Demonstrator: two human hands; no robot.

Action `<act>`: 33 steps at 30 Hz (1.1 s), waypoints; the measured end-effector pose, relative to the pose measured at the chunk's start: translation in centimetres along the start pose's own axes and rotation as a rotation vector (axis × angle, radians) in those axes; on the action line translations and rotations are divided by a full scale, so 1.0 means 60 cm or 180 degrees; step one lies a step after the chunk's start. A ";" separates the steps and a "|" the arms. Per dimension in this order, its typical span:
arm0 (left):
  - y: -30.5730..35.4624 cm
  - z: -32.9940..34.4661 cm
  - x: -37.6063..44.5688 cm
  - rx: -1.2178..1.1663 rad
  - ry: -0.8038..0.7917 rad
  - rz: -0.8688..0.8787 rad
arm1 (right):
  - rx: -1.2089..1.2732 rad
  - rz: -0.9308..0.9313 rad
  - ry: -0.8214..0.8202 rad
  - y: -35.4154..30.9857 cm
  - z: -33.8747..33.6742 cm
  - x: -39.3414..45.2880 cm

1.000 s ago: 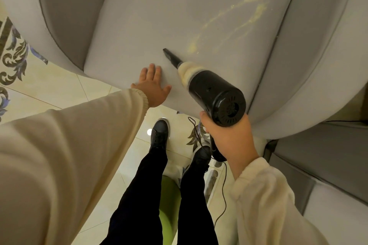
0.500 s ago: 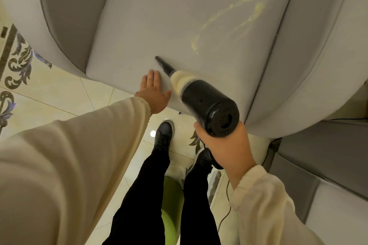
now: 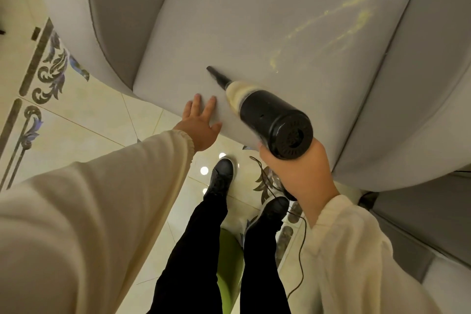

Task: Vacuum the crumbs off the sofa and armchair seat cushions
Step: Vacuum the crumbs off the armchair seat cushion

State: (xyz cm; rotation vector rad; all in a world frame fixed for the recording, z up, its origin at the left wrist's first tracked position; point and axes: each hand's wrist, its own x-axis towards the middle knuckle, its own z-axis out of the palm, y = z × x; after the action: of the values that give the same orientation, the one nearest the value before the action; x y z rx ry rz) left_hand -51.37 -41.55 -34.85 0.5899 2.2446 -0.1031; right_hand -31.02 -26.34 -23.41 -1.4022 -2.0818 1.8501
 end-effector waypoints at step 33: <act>0.221 -0.181 0.198 0.0887 0.0061 0.0725 | 0.1103 0.0286 0.1754 -0.147 -0.183 0.268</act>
State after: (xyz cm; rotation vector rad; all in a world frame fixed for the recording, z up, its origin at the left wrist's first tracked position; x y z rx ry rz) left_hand -59.74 -22.43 -34.59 0.9950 2.1800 -0.2989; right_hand -39.73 -6.93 -21.37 -1.6775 -1.3887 1.5144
